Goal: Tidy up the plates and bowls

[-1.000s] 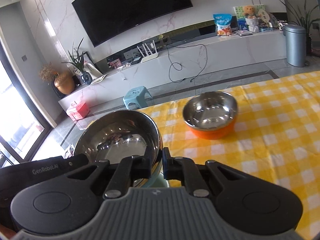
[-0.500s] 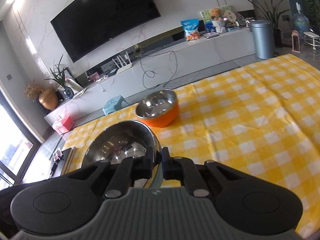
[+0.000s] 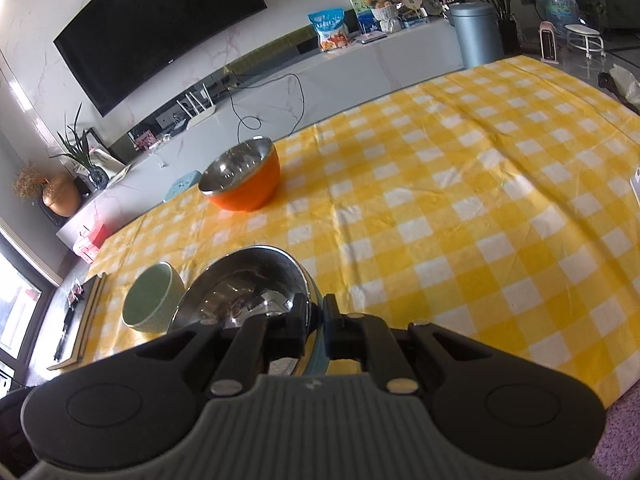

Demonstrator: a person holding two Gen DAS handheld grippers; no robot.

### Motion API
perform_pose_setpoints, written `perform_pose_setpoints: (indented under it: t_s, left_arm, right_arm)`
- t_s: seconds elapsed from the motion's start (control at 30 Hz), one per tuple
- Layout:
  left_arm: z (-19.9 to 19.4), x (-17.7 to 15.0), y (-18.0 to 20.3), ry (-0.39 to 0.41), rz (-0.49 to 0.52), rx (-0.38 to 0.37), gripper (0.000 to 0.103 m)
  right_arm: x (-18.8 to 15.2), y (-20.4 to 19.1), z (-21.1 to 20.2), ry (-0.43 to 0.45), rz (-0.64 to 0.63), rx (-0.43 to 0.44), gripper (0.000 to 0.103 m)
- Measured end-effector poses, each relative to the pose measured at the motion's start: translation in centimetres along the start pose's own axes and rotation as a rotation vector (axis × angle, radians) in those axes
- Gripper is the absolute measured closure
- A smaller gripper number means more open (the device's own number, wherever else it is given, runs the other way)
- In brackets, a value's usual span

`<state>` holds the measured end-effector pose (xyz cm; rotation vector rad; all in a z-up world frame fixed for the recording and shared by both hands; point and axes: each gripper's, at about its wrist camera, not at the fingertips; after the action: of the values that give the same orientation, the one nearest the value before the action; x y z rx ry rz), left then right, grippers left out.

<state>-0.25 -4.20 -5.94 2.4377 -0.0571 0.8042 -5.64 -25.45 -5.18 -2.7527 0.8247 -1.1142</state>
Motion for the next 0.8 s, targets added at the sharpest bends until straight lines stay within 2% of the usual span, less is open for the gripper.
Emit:
perform_pose_setpoints:
  t_s: [0.57,0.73,0.8]
  left_arm:
    - [1.0,-0.8,0.0,-0.026,0.013,0.017,0.092]
    - [0.8,-0.7,0.3,-0.032,0.028,0.013,0.092]
    - [0.7,-0.7,0.3,-0.034,0.040,0.008,0.088]
  right_arm:
    - [-1.1,0.4,2.2,-0.070,0.018,-0.046,0.098]
    - [-1.3,0.6,2.3,-0.086,0.037,-0.033,0.093]
    - [-1.2,0.5,2.2,-0.081,0.040,-0.032,0.092]
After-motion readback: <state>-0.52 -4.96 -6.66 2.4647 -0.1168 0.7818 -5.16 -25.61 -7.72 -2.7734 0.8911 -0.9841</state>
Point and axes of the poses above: each gripper's, at about its wrist camera, not at the fingertips, and z roughly the way its jaws point, y to its right, x to its top, and after that the axes turned 13 degrees about -x, right-handed
